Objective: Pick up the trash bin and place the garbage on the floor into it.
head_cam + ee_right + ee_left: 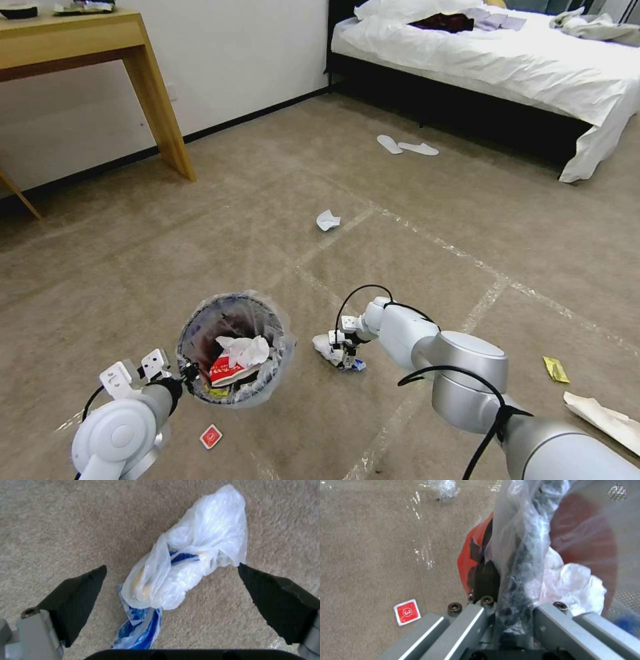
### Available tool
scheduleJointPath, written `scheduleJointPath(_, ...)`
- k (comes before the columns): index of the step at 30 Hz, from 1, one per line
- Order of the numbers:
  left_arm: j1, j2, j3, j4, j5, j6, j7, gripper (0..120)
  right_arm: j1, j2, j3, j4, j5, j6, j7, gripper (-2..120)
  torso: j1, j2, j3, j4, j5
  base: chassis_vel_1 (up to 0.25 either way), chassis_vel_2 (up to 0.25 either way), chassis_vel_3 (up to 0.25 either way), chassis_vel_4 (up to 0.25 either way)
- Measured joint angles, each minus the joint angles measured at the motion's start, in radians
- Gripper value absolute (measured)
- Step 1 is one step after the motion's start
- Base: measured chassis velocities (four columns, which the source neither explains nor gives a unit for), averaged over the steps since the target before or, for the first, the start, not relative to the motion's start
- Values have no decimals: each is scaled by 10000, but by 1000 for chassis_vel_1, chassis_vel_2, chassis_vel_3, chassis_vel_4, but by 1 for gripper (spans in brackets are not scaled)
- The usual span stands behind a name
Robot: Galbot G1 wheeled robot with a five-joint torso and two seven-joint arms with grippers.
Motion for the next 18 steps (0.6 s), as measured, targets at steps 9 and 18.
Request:
scheduleJointPath(9, 3, 3, 40, 23, 34, 0, 21, 0, -123, 17, 6, -87, 178, -241, 255, 100, 0, 0, 0, -1, 0, 0, 0, 0, 0)
scheduleJointPath(18, 55, 32, 9, -84, 12, -12, 57, 0, -209, 24, -38, -161, 355, -574, 515, 100, 0, 0, 0, 0, 0, 0, 0, 0, 0)
